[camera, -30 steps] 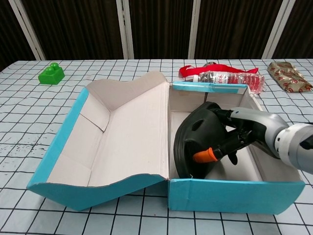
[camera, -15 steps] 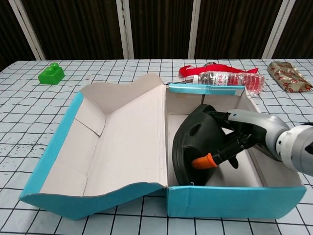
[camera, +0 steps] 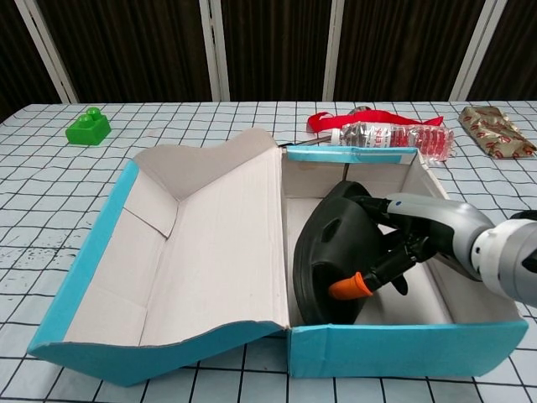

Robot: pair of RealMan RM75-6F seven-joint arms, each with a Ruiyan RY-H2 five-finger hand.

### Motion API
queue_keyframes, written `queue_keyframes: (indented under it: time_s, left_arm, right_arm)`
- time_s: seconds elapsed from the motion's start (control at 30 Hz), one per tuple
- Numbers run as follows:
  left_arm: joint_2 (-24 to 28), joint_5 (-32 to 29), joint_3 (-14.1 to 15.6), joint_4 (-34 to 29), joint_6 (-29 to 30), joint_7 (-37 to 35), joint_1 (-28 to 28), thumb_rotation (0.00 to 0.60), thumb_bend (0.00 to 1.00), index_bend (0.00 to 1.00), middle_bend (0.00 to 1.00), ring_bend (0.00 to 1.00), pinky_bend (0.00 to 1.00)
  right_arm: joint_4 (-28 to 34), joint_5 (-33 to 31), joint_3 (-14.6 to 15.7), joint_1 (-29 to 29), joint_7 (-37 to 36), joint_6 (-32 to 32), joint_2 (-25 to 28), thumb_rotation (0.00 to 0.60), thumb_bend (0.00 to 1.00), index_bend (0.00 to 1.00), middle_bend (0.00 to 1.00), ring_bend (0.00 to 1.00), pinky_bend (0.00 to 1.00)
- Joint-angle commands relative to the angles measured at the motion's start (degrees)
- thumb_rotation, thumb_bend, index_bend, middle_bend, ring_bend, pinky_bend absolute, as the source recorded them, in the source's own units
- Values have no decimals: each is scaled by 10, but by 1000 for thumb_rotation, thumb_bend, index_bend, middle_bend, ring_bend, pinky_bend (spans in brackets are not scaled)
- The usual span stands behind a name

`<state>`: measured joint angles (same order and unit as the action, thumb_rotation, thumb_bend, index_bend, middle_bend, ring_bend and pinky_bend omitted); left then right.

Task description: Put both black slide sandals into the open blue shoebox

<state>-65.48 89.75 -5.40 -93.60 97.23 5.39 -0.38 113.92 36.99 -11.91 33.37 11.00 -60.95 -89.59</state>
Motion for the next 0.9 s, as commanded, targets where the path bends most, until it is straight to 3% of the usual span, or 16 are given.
queue_keyframes:
  time_s: [0.03,0.27,0.43,0.53,0.9]
  left_arm:
    - [0,0,0,0,0,1,0,600,77,135,0,0,99]
    - [0,-1,0,0,-1,0,0,600,77,138,0,0,99]
    - [0,0,0,-1,-1,1,0,600,77,140,0,0,99]
    - [0,0,0,-1,0,0,0,600,77,142,0,0,99]
    - [1,0,0,-2,1,-2,1,600,77,142,0,0,99]
  right_arm:
    - [-1,5,1,0,-3,0,0,600,0,0,0,222,742]
    - [-1,16,5,-1,-13,7,4,600,0,0,0,104,723]
    - [0,20,7,0,-20,15,7,600,0,0,0,97,335]
    - [-2,23,9,2,-18,15,7,600,0,0,0,84,202]
    - [2,15,10,17,10,13,31,600,0,0,0,36,101]
